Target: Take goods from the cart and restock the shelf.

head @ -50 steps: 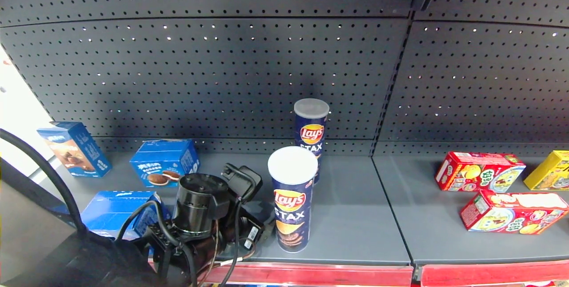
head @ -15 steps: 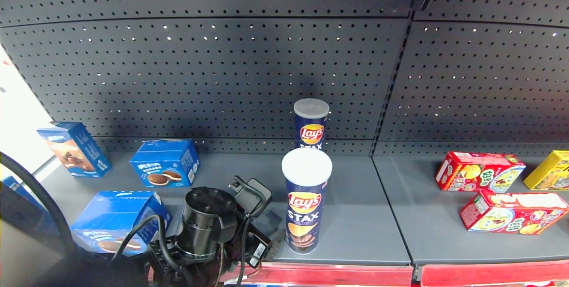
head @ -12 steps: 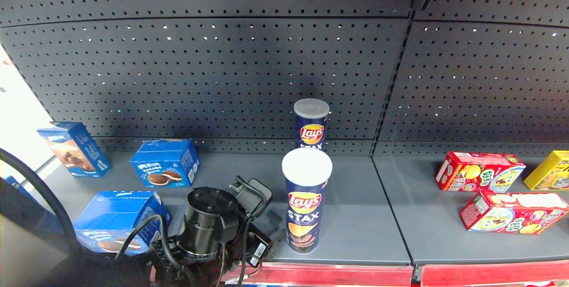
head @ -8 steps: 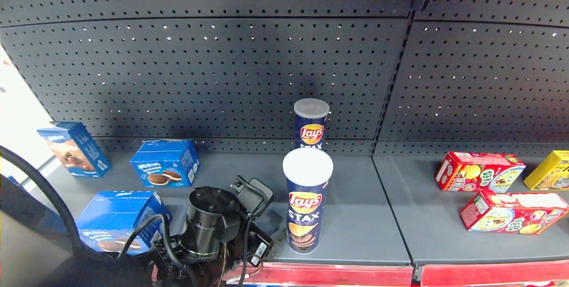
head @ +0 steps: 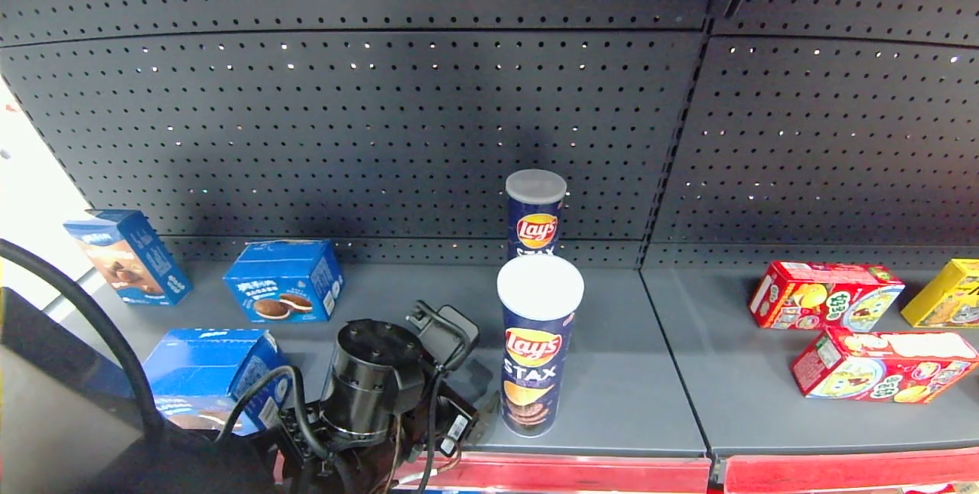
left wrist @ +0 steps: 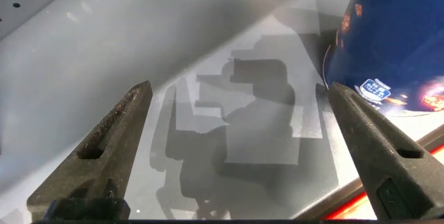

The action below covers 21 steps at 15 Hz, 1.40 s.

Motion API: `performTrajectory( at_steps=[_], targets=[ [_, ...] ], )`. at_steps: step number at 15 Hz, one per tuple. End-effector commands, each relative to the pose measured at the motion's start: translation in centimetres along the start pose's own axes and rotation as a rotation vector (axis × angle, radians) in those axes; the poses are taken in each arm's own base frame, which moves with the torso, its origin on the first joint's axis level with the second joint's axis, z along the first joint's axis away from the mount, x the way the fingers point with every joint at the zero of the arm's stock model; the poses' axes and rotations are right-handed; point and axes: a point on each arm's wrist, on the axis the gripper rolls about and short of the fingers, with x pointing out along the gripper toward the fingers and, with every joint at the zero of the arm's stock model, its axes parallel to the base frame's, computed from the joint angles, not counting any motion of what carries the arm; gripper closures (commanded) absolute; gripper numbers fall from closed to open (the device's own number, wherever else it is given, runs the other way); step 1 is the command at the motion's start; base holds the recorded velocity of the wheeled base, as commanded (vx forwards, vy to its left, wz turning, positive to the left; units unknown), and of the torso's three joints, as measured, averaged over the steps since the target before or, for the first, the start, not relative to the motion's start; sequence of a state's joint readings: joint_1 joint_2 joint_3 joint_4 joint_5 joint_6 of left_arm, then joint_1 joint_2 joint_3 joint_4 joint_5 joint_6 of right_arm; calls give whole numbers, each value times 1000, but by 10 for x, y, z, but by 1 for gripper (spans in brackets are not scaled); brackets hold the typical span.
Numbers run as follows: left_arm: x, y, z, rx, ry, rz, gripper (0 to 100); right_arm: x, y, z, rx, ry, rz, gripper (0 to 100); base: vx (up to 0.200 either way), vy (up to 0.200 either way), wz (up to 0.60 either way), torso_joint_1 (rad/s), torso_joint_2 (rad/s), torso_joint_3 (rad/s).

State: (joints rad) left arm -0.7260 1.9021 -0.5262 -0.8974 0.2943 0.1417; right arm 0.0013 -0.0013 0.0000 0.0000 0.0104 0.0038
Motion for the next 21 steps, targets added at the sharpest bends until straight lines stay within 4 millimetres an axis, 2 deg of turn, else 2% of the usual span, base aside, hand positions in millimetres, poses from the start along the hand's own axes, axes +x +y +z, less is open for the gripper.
performTrajectory(
  at_steps=[1,5,8,13,15,18,21],
  targets=[
    [1,-1,0,0,1,-1,0,0,0,0,1,1,1,0,0,0,0,0,0,0],
    [0,1,-3,-28,15,20,0,0,0,0,1,1,1,0,0,0,0,0,0,0],
    [-12,16,0,-96,-6,74,0,0,0,0,1,1,1,0,0,0,0,0,0,0],
    [-49,56,7,-168,-82,185,0,0,0,0,1,1,1,0,0,0,0,0,0,0],
    [-61,65,7,-183,-102,214,0,0,0,0,1,1,1,0,0,0,0,0,0,0],
    [-88,75,22,-214,-213,247,0,0,0,0,1,1,1,0,0,0,0,0,0,0],
    [-112,97,37,-259,-327,335,0,0,0,0,1,1,1,0,0,0,0,0,0,0]
  ],
)
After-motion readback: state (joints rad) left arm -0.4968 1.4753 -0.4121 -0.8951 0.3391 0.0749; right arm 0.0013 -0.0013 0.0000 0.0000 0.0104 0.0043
